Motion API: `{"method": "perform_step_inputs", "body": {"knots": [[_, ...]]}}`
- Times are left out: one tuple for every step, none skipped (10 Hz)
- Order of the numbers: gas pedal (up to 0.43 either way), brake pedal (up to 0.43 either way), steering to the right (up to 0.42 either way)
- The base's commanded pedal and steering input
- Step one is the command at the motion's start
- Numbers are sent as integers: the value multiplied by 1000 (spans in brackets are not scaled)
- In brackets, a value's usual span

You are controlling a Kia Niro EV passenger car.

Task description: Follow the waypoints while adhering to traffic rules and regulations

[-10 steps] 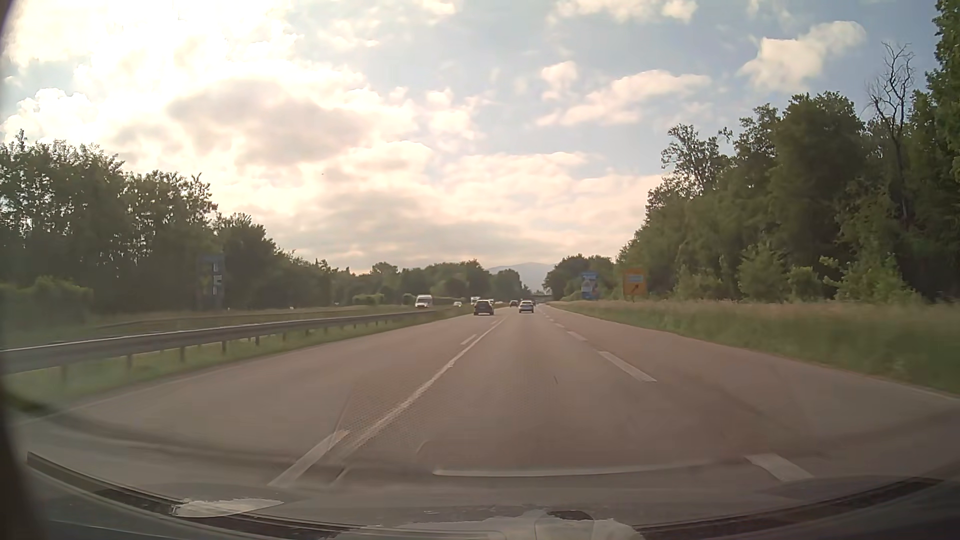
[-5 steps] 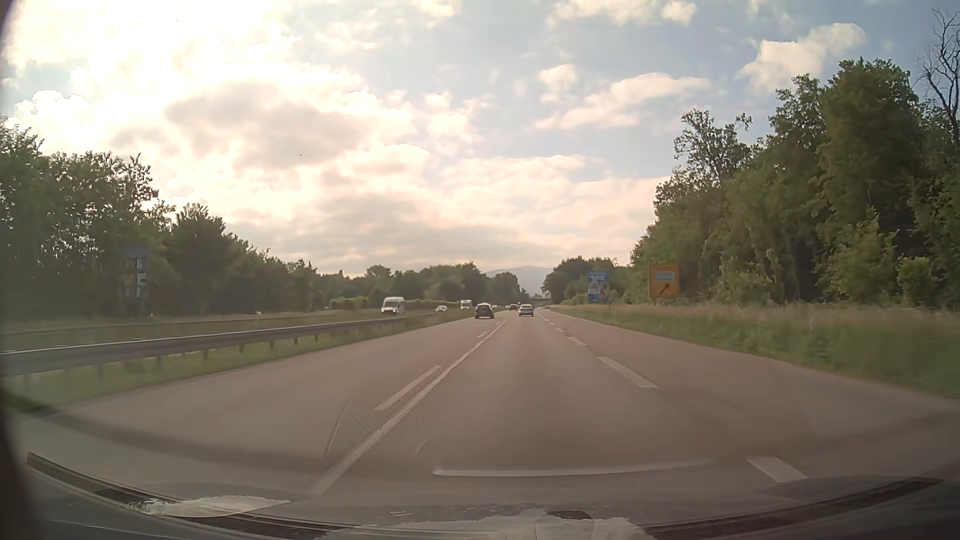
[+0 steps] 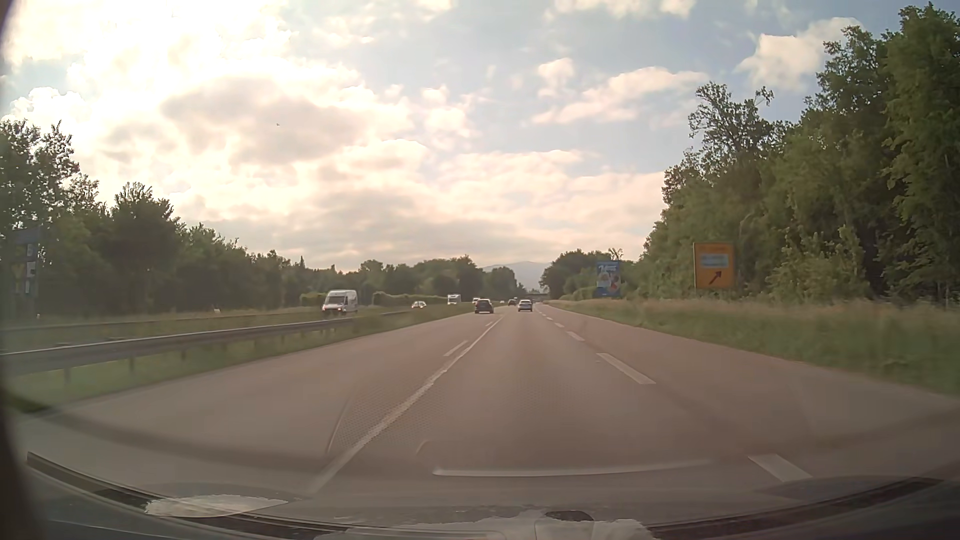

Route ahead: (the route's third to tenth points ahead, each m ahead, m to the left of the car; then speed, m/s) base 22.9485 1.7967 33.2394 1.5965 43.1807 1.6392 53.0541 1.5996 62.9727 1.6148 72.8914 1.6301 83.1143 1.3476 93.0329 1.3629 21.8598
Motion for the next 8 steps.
{"method": "perform_step_inputs", "body": {"knots": [[150, 0, 1], [169, 0, 1], [169, 0, 1], [169, 0, 1], [169, 0, 1], [169, 0, 1], [177, 0, 1], [177, 0, 0]]}}
